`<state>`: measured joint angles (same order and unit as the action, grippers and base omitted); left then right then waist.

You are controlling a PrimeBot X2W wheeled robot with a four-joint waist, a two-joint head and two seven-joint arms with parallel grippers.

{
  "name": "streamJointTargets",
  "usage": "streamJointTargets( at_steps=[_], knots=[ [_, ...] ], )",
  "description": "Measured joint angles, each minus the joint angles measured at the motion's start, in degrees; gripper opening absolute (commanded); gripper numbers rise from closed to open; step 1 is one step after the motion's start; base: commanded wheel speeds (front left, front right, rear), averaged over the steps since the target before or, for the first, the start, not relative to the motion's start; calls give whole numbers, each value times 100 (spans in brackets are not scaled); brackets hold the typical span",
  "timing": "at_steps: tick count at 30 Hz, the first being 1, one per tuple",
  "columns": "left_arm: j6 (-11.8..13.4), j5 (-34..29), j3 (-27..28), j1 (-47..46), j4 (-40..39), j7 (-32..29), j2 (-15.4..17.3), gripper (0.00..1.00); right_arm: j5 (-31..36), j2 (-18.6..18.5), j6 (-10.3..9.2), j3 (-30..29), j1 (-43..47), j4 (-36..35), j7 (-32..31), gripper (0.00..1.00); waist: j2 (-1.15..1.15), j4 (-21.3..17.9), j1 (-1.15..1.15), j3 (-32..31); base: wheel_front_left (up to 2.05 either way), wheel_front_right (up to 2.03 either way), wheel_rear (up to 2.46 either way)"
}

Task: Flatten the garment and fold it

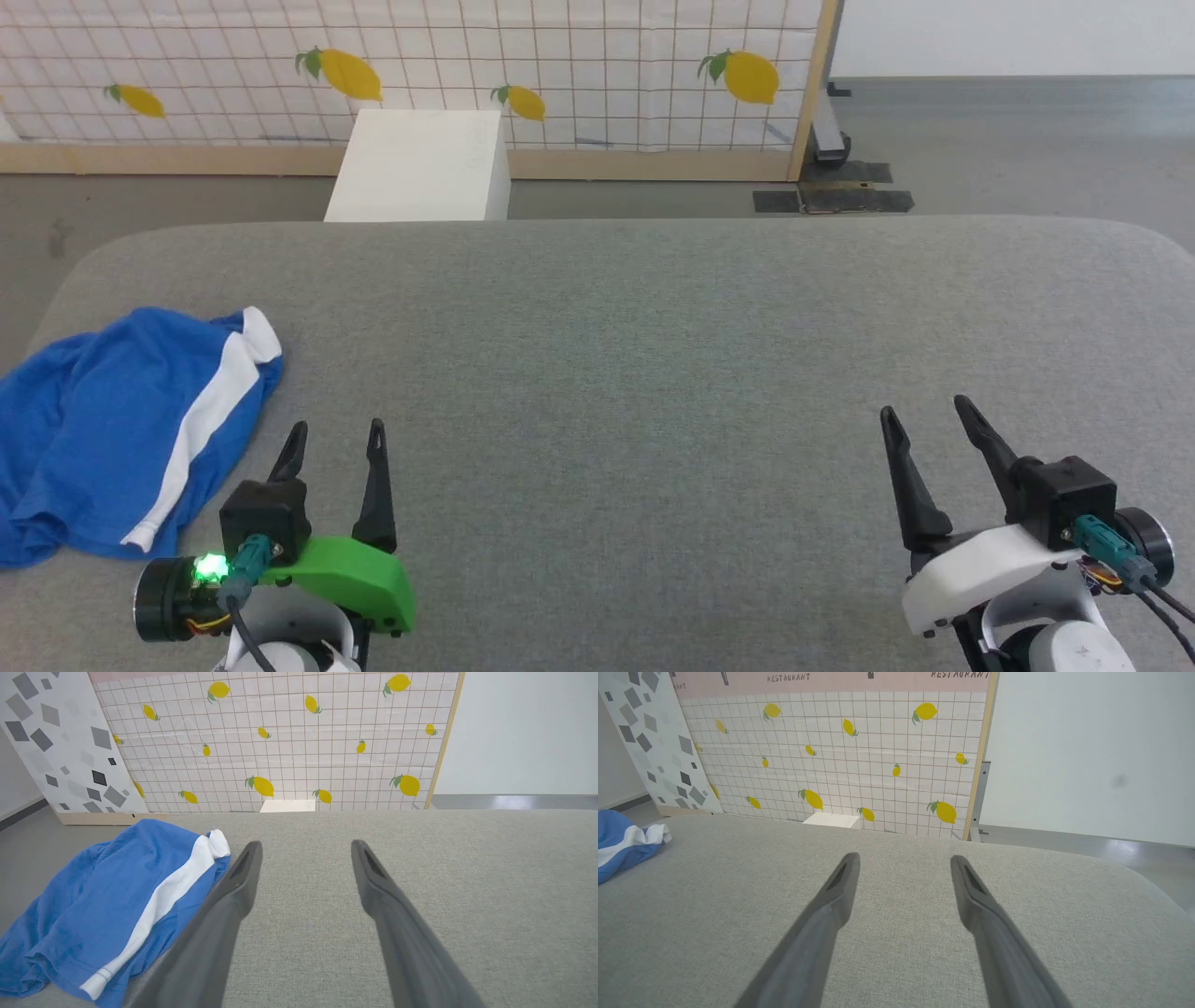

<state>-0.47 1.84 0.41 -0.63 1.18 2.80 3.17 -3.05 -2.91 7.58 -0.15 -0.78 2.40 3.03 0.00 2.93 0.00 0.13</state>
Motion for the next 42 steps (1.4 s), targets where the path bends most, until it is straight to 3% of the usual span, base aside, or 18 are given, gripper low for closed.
streamJointTargets(
  at_steps=[42],
  knots=[
    [-8, 258, 163, 122, 99, 513, 0, 100, -461, 1, 0, 181, 52, 425, 486, 100, 0, 1498, 0, -11, 0, 0, 0]
  ],
)
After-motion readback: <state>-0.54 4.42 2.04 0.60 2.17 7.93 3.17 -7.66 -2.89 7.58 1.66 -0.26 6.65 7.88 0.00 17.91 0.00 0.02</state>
